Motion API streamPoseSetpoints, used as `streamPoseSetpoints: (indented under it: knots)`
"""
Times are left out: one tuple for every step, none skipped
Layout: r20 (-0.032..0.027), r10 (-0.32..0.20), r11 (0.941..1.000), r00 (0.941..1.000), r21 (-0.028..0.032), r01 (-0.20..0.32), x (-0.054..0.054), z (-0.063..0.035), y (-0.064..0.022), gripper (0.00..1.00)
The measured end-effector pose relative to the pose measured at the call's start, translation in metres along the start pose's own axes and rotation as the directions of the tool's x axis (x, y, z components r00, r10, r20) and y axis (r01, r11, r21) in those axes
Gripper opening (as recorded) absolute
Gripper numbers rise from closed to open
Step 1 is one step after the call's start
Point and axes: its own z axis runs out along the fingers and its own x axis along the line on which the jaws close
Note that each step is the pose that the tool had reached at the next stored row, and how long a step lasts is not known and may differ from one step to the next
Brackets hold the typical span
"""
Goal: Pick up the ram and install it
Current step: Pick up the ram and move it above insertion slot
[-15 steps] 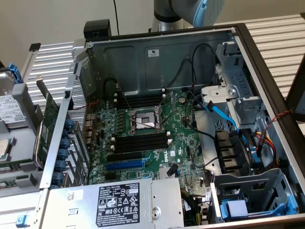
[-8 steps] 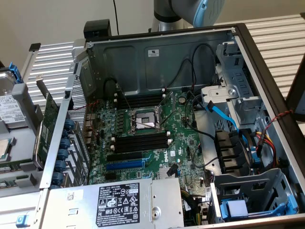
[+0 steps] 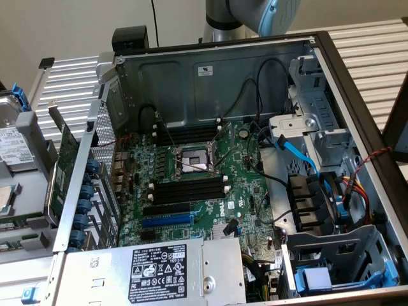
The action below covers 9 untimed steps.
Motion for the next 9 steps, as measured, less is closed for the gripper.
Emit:
streamPoseSetpoints:
  knots:
    - [-0.0001, 0.0, 1.0, 1.0, -0.0001, 0.0, 0.0, 0.0018, -0.0001, 0.36]
    - [-0.0002, -0.001, 1.0, 1.0, -0.0003, 0.001, 0.0, 0.0035, -0.0001, 0.36]
    - [-0.0001, -0.001, 1.0, 1.0, -0.0002, 0.001, 0.0, 0.0054, -0.0002, 0.36]
    - [-0.0001, -0.001, 1.0, 1.0, -0.0002, 0.001, 0.0, 0.0073, -0.0002, 0.36]
    - [-0.0001, -0.001, 1.0, 1.0, -0.0001, 0.001, 0.0, 0.0091, -0.0003, 0.36]
    - [-0.0001, -0.001, 1.0, 1.0, -0.0001, 0.001, 0.0, 0.0109, -0.0004, 0.36]
    - [-0.0001, -0.001, 1.0, 1.0, -0.0001, 0.001, 0.0, 0.0127, -0.0004, 0.36]
    - [-0.0001, -0.001, 1.0, 1.0, -0.0002, 0.001, 0.0, 0.0145, -0.0004, 0.36]
    - [-0.0003, -0.001, 1.0, 1.0, -0.0004, 0.001, -0.001, 0.0163, -0.0005, 0.36]
